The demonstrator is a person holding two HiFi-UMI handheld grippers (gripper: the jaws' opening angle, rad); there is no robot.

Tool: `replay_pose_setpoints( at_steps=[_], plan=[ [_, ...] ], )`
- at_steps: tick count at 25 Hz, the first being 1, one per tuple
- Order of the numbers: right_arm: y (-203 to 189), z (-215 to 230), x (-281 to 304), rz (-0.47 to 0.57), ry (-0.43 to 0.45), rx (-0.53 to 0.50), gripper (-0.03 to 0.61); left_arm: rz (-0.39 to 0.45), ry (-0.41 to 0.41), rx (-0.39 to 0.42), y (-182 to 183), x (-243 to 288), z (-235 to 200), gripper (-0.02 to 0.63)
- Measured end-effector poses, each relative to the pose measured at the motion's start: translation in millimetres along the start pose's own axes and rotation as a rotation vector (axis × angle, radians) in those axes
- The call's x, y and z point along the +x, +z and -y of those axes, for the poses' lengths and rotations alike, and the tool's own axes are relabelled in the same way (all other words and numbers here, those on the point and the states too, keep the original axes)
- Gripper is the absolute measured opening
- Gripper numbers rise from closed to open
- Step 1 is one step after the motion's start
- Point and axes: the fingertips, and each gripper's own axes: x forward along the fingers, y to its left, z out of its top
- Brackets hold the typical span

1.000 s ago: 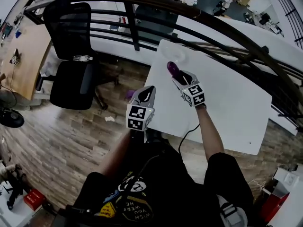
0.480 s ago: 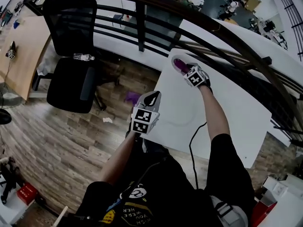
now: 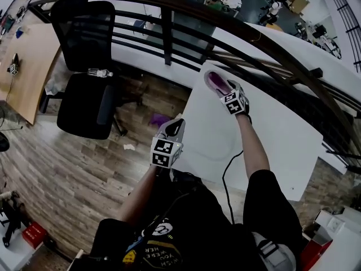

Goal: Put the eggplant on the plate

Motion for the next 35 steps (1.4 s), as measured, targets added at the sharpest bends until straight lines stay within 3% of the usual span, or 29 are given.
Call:
replay_pose_setpoints(
  at_steps=[5, 9, 11, 13, 15, 16, 20, 24, 30, 35],
  plan=[
    [-16.6, -67.4, -106.0, 0.259, -0.011, 0.289, 0.251, 0.01, -0.015, 0.02, -2.9, -23.6, 23.1, 0.005],
    [-32.7, -147.8, -204.3, 0.465, 0.04, 0.615, 0.174, 0.023, -0.019, 0.098, -10.7, -49.9, 55.2, 0.005],
    [-32.9, -191.2, -247.6, 0.524, 0.059, 0.686, 0.169, 0.042, -0.009, 0.134, -14.4, -66.9, 72.7, 0.005],
    [-29.4, -218.8, -285.1, 0.563, 0.04, 0.683, 0.118, 0.072, 0.0, 0.139, -15.5, -81.9, 89.1, 0.005],
    [-25.2, -226.5, -317.9, 0.607, -0.006, 0.673, 0.021, 0.104, -0.018, 0.148, -11.3, -95.6, 108.0, 0.005],
    [-25.2, -225.8, -331.8, 0.628, -0.031, 0.683, 0.003, 0.119, -0.042, 0.167, -8.2, -102.6, 119.1, 0.006],
    [-19.2, -211.1, -385.0, 0.708, -0.147, 0.722, 0.002, 0.177, -0.143, 0.266, 7.1, -125.7, 158.1, 0.005],
    [-7.9, -218.2, -427.6, 0.749, -0.237, 0.717, 0.002, 0.214, -0.211, 0.301, 17.5, -151.5, 183.5, 0.005],
    [-0.7, -266.9, -442.9, 0.74, -0.259, 0.721, 0.002, 0.226, -0.25, 0.325, 1.2, -187.8, 194.4, 0.005],
    [4.1, -281.4, -444.8, 0.728, -0.253, 0.704, 0.002, 0.226, -0.241, 0.324, -6.8, -202.0, 193.3, 0.005]
  ],
)
